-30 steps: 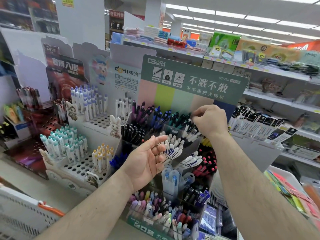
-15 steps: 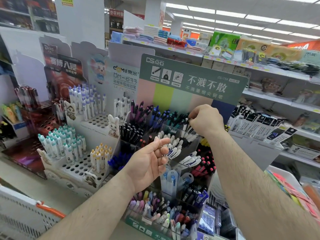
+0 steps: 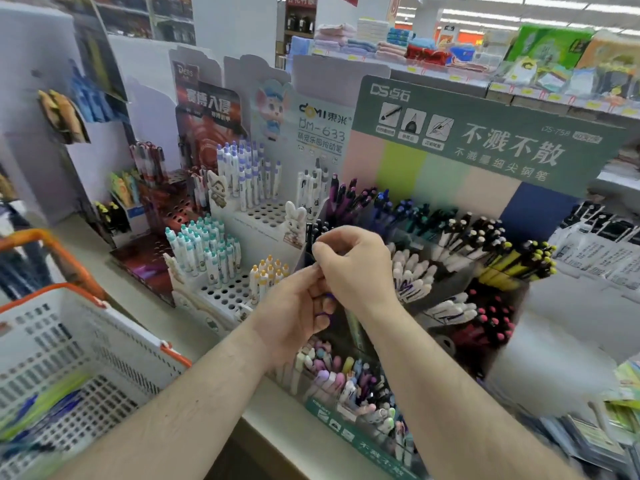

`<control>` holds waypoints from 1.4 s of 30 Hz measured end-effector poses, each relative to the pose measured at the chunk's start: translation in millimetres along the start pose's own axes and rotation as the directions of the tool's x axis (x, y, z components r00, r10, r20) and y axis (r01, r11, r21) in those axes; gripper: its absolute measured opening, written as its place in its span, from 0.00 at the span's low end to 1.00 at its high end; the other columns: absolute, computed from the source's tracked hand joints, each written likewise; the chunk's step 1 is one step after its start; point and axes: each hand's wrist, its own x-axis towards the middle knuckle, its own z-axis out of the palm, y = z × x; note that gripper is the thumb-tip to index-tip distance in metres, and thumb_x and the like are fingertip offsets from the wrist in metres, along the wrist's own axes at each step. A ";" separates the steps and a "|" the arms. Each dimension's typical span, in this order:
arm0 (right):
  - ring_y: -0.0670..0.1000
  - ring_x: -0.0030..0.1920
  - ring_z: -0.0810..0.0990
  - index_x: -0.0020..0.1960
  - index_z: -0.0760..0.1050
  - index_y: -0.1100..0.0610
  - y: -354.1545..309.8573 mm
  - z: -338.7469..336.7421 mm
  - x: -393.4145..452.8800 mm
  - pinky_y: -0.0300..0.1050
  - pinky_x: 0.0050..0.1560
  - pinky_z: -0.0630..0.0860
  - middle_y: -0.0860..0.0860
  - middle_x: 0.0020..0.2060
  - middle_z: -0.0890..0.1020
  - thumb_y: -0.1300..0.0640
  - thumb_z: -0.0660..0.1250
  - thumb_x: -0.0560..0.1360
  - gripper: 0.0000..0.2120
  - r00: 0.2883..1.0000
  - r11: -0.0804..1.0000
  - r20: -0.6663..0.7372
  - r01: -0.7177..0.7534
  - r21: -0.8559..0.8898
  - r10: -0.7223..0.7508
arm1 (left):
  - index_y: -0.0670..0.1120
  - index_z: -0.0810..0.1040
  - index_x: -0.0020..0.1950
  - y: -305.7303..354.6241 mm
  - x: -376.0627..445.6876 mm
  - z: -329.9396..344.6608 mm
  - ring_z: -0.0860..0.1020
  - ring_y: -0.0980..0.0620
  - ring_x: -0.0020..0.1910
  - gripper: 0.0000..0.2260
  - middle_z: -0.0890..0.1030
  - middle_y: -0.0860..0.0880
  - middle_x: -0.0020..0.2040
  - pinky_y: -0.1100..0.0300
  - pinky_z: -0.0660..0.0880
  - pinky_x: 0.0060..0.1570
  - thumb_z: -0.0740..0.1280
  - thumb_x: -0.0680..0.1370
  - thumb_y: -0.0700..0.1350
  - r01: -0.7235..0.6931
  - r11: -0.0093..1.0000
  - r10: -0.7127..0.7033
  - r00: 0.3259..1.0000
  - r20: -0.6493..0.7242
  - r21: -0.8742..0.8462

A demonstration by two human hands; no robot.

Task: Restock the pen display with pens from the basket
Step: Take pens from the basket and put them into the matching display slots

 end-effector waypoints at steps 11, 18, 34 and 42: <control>0.44 0.34 0.79 0.37 0.82 0.54 0.2 170.6 -47.4 0.40 0.38 0.74 0.46 0.30 0.81 0.59 0.69 0.71 0.05 0.910 0.992 0.412 -0.089 0.086 0.046 | 0.47 0.76 0.52 -2.0 -89.9 -137.6 0.69 0.56 0.30 0.10 0.76 0.52 0.34 0.62 0.61 0.32 0.56 0.84 0.45 0.033 0.993 0.028 0.867 -0.498 0.114; 0.45 0.35 0.78 0.42 0.83 0.55 -2.9 254.3 -76.2 0.40 0.38 0.72 0.46 0.31 0.81 0.57 0.70 0.74 0.05 0.752 0.995 0.655 -0.098 0.001 0.073 | 0.46 0.81 0.54 -14.6 -152.3 -232.1 0.73 0.57 0.29 0.08 0.78 0.51 0.36 0.65 0.66 0.28 0.62 0.83 0.44 0.122 0.992 -0.073 0.639 -0.766 0.008; 0.45 0.45 0.78 0.48 0.85 0.54 16.3 343.6 -93.9 0.36 0.50 0.70 0.48 0.47 0.86 0.58 0.67 0.75 0.08 0.706 0.946 0.706 0.193 -0.259 0.049 | 0.46 0.73 0.68 -103.4 -187.8 -426.1 0.74 0.45 0.57 0.18 0.74 0.44 0.62 0.48 0.76 0.54 0.65 0.78 0.47 0.511 -0.335 -0.429 0.666 -0.611 0.792; 0.49 0.50 0.80 0.47 0.84 0.57 32.3 339.5 -103.6 0.46 0.55 0.76 0.49 0.46 0.85 0.60 0.66 0.76 0.08 0.726 0.944 0.686 0.189 -0.270 0.051 | 0.46 0.76 0.48 -145.8 -161.6 -382.4 0.77 0.49 0.37 0.19 0.78 0.50 0.41 0.55 0.76 0.32 0.66 0.76 0.62 0.181 -0.358 -0.562 0.741 -0.367 0.916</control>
